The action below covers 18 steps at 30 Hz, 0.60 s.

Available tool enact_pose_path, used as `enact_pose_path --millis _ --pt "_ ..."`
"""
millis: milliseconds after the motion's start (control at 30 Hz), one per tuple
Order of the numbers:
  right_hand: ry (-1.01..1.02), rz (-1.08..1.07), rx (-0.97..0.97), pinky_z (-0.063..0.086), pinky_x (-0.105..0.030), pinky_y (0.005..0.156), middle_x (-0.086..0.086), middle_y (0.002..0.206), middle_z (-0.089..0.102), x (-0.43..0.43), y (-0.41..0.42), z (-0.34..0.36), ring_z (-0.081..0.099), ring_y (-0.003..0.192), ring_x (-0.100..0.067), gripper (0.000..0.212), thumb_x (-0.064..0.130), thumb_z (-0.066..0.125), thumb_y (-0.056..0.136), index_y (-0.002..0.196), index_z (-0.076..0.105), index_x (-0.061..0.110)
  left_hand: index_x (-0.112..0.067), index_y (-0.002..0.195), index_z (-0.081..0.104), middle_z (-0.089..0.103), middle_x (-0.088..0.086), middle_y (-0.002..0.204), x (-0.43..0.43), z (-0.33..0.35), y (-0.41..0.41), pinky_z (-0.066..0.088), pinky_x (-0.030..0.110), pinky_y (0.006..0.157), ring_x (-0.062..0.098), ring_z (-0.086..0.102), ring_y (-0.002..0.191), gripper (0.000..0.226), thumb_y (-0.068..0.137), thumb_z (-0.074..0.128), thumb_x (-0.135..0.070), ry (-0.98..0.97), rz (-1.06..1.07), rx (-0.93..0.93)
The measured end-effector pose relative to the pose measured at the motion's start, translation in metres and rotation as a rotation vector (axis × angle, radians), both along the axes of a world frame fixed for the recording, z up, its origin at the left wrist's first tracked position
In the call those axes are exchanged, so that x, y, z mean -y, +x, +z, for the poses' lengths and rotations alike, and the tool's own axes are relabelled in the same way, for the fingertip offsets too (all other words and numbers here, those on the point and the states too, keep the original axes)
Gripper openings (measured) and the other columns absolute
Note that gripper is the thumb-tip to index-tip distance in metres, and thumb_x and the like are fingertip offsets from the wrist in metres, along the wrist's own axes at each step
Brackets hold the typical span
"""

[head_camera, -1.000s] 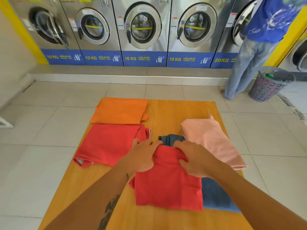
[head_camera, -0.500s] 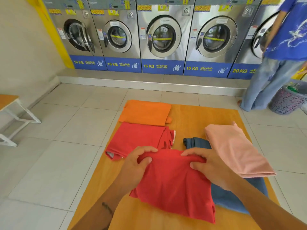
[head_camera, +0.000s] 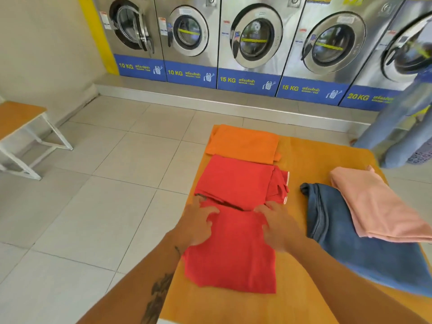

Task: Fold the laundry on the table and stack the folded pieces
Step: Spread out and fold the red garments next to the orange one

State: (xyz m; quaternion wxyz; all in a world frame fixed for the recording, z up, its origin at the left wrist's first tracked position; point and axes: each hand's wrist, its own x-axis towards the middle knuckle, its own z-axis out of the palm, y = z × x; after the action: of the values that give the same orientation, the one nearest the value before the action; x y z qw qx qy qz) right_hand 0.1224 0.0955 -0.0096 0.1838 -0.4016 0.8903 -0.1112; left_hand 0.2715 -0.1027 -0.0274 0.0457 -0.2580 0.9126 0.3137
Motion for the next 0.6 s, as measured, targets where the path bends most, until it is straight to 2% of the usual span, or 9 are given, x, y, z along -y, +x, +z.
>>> enact_pose_path --millis 67,133,167,267,333,400,467,600 --pt "-0.031 0.003 -0.121 0.038 -0.045 0.108 -0.003 0.147 0.040 -0.003 0.014 -0.007 0.035 0.136 -0.027 0.055 0.017 0.052 0.086 0.139 0.045 0.028 -0.034 0.133 0.052 0.019 0.007 0.155 -0.010 -0.016 0.004 0.030 0.045 0.112 0.029 0.026 0.137 0.046 0.088 0.049 -0.024 -0.178 0.005 0.015" --pt "-0.019 0.058 -0.139 0.033 -0.045 0.112 -0.002 0.153 0.036 -0.005 0.034 -0.018 0.030 0.142 -0.027 0.057 0.029 0.047 0.087 0.144 0.041 0.032 -0.033 0.138 0.047 0.020 0.009 0.157 -0.028 -0.028 0.009 0.025 0.050 0.113 0.030 0.022 0.140 0.053 0.085 0.044 -0.032 -0.292 -0.011 -0.037" --pt "0.045 0.080 -0.112 0.029 -0.046 0.115 -0.002 0.158 0.030 -0.007 0.046 -0.024 0.024 0.146 -0.027 0.060 0.035 0.043 0.089 0.149 0.035 0.033 -0.033 0.142 0.043 0.019 0.008 0.159 -0.037 -0.035 0.012 0.020 0.052 0.115 0.029 0.017 0.144 0.056 0.086 0.040 -0.035 -0.321 -0.034 -0.042" --pt "0.213 0.078 0.035 0.015 -0.051 0.122 0.002 0.168 -0.005 -0.015 0.072 -0.043 -0.006 0.154 -0.024 0.072 0.044 0.037 0.094 0.158 0.003 0.038 -0.039 0.152 0.024 0.011 0.000 0.164 -0.043 -0.059 0.026 0.005 0.056 0.118 0.023 0.001 0.150 0.059 0.094 0.025 -0.044 -0.310 -0.037 0.009" --pt "0.221 0.083 0.078 0.012 -0.051 0.123 0.004 0.168 -0.012 -0.014 0.068 -0.045 -0.013 0.153 -0.023 0.077 0.047 0.039 0.093 0.157 -0.002 0.039 -0.040 0.154 0.021 0.015 -0.003 0.164 -0.032 -0.068 0.034 0.010 0.059 0.117 0.022 0.007 0.151 0.058 0.096 0.021 -0.045 -0.340 -0.045 0.000" --pt "0.198 0.087 0.159 0.008 -0.044 0.124 0.005 0.168 -0.007 -0.009 0.055 -0.038 -0.009 0.153 -0.020 0.077 0.047 0.046 0.093 0.157 0.004 0.040 -0.037 0.152 0.029 0.025 -0.002 0.162 -0.023 -0.068 0.035 0.019 0.061 0.113 0.024 0.020 0.148 0.056 0.096 0.024 -0.044 -0.370 -0.079 -0.003" --pt "0.105 0.043 0.257 0.007 -0.034 0.122 0.005 0.168 0.006 -0.006 0.043 -0.030 0.000 0.154 -0.016 0.068 0.040 0.050 0.096 0.157 0.018 0.037 -0.034 0.149 0.038 0.034 0.001 0.158 -0.018 -0.064 0.031 0.027 0.063 0.109 0.027 0.030 0.145 0.055 0.096 0.029 -0.041 -0.384 -0.093 0.007" --pt "-0.126 -0.100 0.290 0.020 -0.027 0.117 0.007 0.159 0.034 -0.016 0.032 -0.019 0.027 0.147 -0.012 0.049 0.029 0.054 0.098 0.146 0.045 0.032 -0.031 0.143 0.048 0.042 0.003 0.153 -0.017 -0.057 0.027 0.029 0.065 0.106 0.028 0.037 0.140 0.051 0.092 0.043 -0.032 -0.412 -0.080 -0.006"
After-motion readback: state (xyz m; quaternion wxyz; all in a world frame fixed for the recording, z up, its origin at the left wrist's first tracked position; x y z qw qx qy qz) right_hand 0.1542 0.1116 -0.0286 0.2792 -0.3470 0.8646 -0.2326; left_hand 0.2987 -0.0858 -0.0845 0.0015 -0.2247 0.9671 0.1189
